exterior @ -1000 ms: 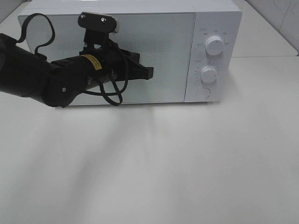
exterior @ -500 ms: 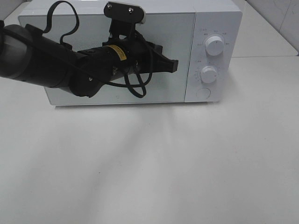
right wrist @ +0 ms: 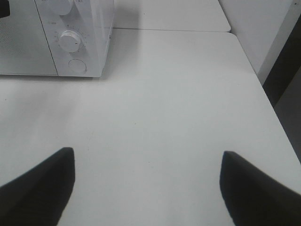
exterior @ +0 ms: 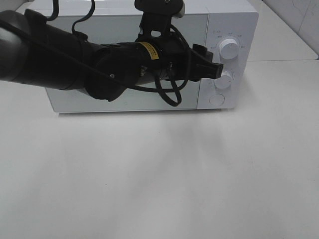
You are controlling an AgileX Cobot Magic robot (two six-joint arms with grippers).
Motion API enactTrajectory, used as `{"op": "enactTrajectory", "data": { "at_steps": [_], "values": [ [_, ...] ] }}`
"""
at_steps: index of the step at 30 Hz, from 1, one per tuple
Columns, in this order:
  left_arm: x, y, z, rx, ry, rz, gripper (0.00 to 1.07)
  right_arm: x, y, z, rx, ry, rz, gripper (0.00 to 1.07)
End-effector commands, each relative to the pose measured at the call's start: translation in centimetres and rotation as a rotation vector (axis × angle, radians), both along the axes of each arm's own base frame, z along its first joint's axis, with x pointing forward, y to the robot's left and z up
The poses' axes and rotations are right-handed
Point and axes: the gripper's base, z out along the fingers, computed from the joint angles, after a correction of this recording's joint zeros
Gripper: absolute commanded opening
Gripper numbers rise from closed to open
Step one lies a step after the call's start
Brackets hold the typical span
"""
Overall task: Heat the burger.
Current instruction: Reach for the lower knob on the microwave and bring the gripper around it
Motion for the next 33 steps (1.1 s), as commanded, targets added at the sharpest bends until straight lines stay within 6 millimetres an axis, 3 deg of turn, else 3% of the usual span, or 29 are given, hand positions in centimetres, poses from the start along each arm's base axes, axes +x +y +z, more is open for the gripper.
{"op": "enactTrajectory", "data": {
  "at_steps": [1,2,4,17,19,25,33],
  "values": [
    [-0.6,-0.2,0.8,0.01,0.031,-0.015,0.82,-0.5,0.0,0.0,-0.009,-0.044,0.003,0.76],
    [-0.8,-0.1,0.9,0.027,0.051,-0.02,0.95,-0.5,0.0,0.0,-0.009,-0.044,0.003,0.76],
    [-1.2,0.2,0.8,0.076,0.108,-0.035,1.0,-0.5,0.0,0.0,-0.009,-0.044,0.003,0.76],
    [-4.4,3.0,1.8,0.409,0.377,-0.137,1.0,-0.5,0.0,0.0,-0.009,-0.044,0.003,0.76],
    [-5.3,4.2,2.5,0.491,0.445,-0.154,1.0,-0.5,0.0,0.0,-0.009,-0.044,0.003,0.76],
    [-6.2,5.2,3.5,0.555,0.482,-0.168,1.0,-0.5,0.0,0.0,-0.009,-0.044,0.003,0.76],
    [-8.6,8.1,7.1,0.651,0.525,-0.185,1.0,-0.5,0.0,0.0,-0.009,-0.044,0.003,0.76]
  ]
}}
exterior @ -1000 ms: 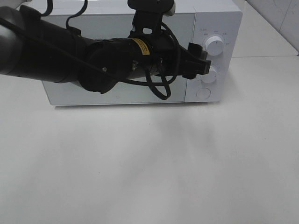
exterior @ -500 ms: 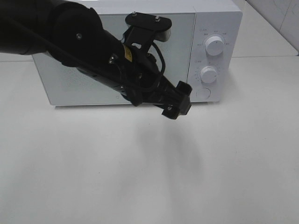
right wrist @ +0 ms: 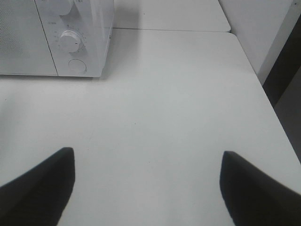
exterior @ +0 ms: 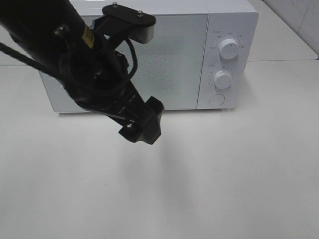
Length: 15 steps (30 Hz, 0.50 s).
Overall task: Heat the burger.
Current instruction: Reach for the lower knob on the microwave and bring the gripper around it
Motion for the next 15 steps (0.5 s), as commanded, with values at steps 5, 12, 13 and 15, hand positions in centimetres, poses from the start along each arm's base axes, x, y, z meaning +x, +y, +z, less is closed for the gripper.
{"op": "enactTrajectory", "data": {
  "at_steps": [5,12,13,15],
  "values": [
    [-2.0,2.3,2.5,0.074,0.054,-0.012,1.0,-0.5,0.0,0.0,-0.009,-0.044,0.003,0.76],
    [-3.0,4.9,4.3,0.106,0.122,0.046,1.0,-0.5,0.0,0.0,-0.009,-0.044,0.003,0.76],
    [-3.0,4.9,4.3,0.106,0.122,0.046,1.0,-0.5,0.0,0.0,-0.009,-0.044,0.003,0.76],
    [-1.9,6.7,4.8,0.084,0.141,0.129,1.0,-0.5,0.0,0.0,-0.009,-0.044,0.003,0.76]
  ]
}}
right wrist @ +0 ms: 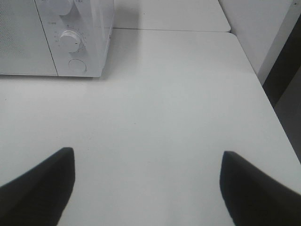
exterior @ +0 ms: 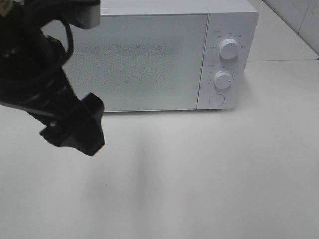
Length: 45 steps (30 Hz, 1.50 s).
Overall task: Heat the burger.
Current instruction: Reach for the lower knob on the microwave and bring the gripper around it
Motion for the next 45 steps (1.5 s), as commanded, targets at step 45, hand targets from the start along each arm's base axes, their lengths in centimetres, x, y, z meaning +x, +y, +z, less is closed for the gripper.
{"op": "enactTrajectory", "data": {
  "at_steps": [45],
  "values": [
    [-12.0,18.5,0.7,-0.234,-0.399,0.736,1.0,-0.5,0.0,0.0,-0.009,-0.044,0.003,0.76]
  ]
}}
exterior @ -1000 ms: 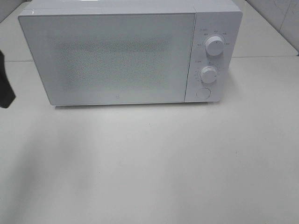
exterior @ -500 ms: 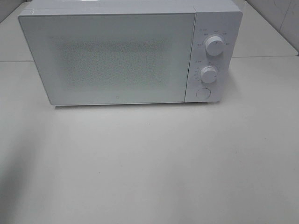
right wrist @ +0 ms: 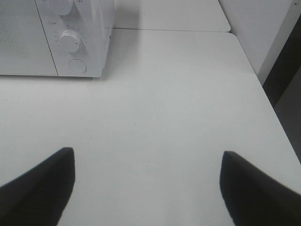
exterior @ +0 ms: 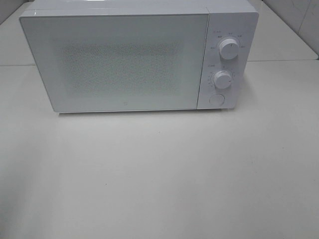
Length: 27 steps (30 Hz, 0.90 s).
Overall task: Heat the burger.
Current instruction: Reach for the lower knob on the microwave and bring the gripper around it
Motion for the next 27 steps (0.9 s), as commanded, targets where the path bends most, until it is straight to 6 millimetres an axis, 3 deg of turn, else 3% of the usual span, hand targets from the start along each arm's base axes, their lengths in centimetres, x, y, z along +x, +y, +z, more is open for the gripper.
{"op": "enactTrajectory", "data": {
  "at_steps": [1,8,16,27],
  "values": [
    [-1.3,0.1,-0.6,-0.014,-0.083,0.019,1.0,-0.5,0.0,0.0,-0.009,-0.044,0.003,0.76],
    [-3.5,0.1,-3.1,-0.02,-0.123,0.019,1.0,-0.5,0.0,0.0,-0.009,-0.044,0.003,0.76],
    [-5.0,0.3,-4.1,-0.001,-0.186,0.025,1.0,-0.5,0.0,0.0,-0.009,-0.044,0.003,0.76],
    [-5.5,0.5,-4.1,0.003,-0.221,0.035,1.0,-0.5,0.0,0.0,-0.009,-0.044,0.003,0.76]
  ]
}}
